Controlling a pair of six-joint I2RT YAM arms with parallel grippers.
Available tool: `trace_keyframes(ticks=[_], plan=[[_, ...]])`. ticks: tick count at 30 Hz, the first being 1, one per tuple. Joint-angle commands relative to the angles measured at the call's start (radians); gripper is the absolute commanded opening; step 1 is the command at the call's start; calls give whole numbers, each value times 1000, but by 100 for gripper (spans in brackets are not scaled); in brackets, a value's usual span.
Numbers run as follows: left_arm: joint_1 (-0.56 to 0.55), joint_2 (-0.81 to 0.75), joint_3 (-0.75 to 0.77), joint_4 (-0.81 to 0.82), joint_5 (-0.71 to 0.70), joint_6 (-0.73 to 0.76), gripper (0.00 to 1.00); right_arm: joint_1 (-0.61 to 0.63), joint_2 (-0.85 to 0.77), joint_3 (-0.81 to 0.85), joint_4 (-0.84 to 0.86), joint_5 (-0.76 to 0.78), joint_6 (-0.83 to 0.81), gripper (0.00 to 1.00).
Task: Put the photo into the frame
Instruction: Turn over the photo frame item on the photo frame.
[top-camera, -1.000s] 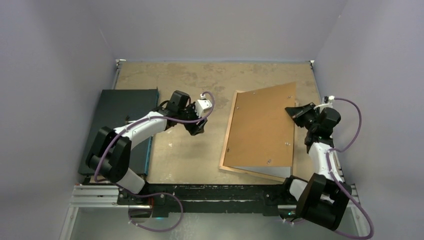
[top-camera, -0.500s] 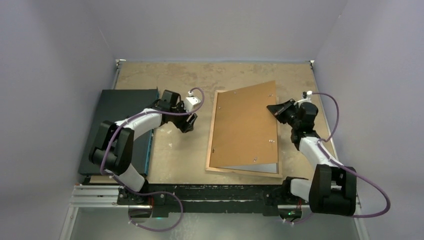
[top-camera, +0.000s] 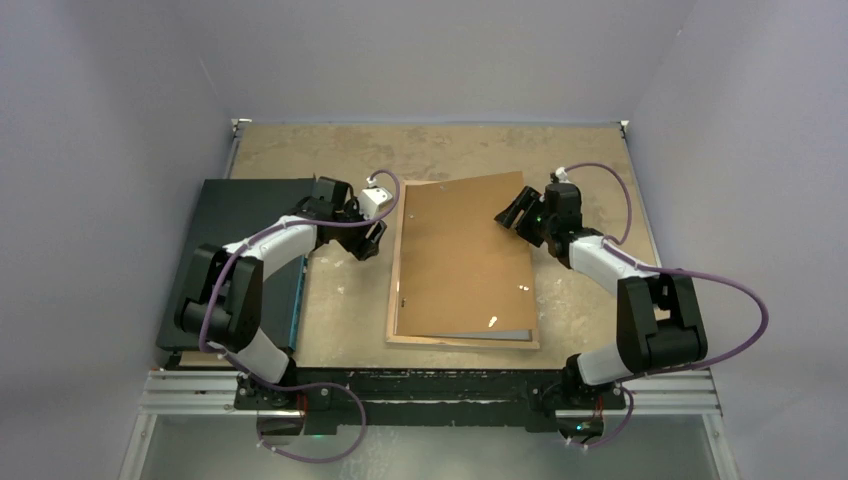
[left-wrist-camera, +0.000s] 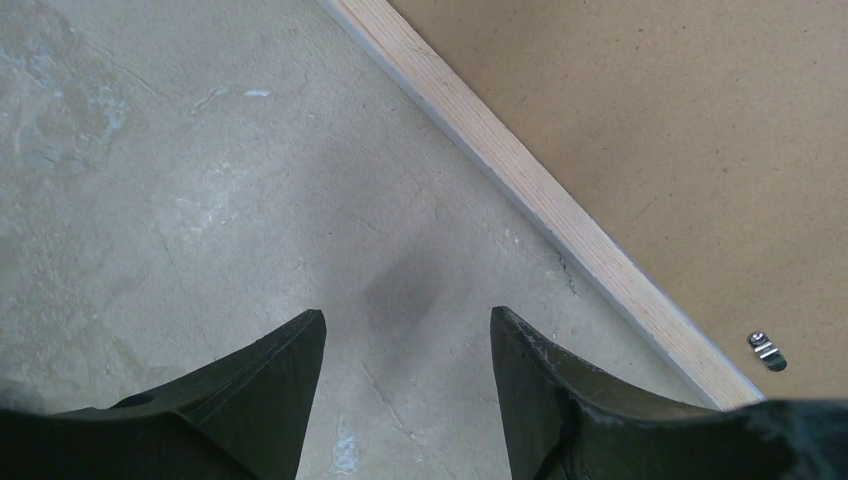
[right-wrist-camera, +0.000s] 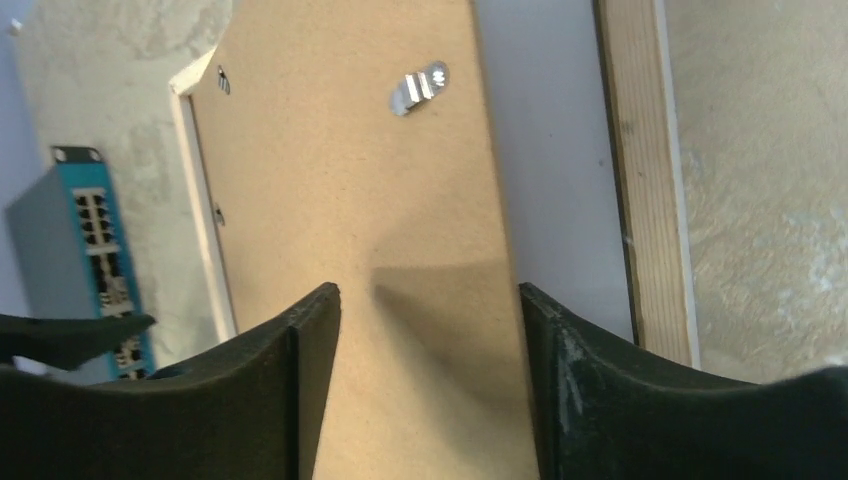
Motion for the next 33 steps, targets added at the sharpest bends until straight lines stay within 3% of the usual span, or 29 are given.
trace_keyframes(ticks=[1,5,7,22,33], plan=[[11,-52,-1,25,0,3,60,57,46,142,-145,102,-120,73],[11,-63,-2,19,4,6,59,120,116,241,-265,181,-194,80],[12,-68,-1,13,9,15,57,145,147,289,-325,222,-212,98],[17,-97,-33,31,34,13,56,210,156,429,-548,468,-256,99],[22,-87,-28,8,76,-19,58,226,25,394,-449,348,-228,99]])
